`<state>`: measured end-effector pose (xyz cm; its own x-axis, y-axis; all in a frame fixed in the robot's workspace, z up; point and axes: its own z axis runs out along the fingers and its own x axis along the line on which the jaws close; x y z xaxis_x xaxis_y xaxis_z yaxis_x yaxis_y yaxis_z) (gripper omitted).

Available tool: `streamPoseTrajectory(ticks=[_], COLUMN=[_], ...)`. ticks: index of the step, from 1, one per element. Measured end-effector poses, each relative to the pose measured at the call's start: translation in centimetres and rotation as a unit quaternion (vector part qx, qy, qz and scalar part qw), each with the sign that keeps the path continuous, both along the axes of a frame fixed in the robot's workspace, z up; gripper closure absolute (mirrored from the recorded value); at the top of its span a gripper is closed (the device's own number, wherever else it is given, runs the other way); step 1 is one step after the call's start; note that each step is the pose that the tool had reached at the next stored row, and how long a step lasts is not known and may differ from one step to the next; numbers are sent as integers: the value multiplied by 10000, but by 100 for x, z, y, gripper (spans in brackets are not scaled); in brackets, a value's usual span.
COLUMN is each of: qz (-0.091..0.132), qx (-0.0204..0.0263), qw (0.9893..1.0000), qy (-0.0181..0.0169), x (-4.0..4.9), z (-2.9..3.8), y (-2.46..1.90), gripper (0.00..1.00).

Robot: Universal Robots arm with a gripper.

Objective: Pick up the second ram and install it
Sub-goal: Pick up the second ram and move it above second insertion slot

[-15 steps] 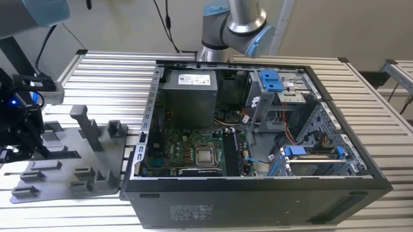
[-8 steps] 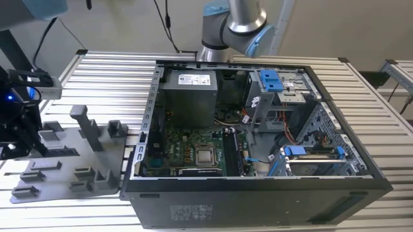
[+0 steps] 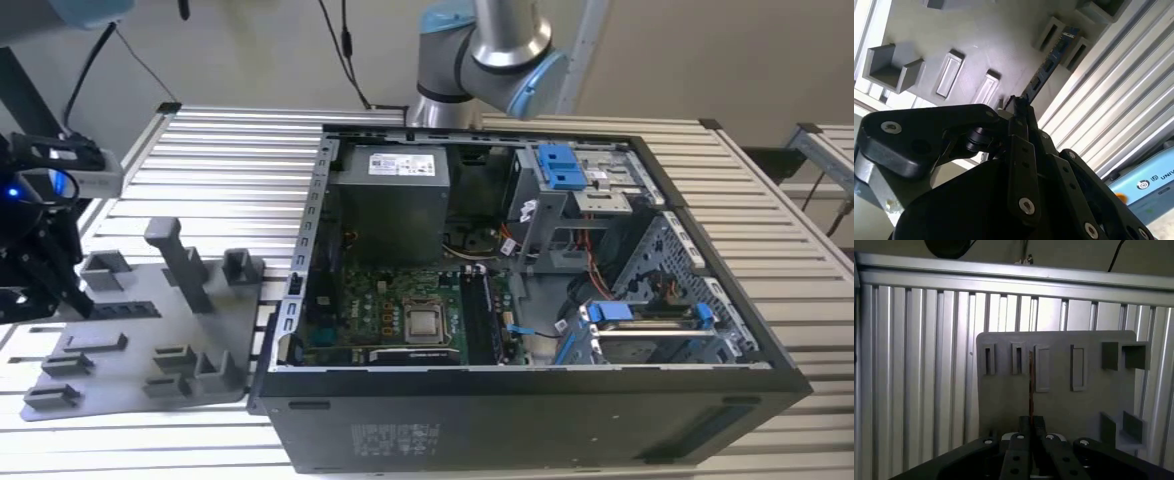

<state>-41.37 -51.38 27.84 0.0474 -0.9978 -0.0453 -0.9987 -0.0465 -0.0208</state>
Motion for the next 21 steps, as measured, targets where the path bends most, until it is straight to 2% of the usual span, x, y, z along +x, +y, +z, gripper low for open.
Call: streamPoseTrajectory(ticks=[21], qz=[0], qx=[1], qw=[10000], qy=[0], x=[0], z=[352], y=[0], gripper=[86])
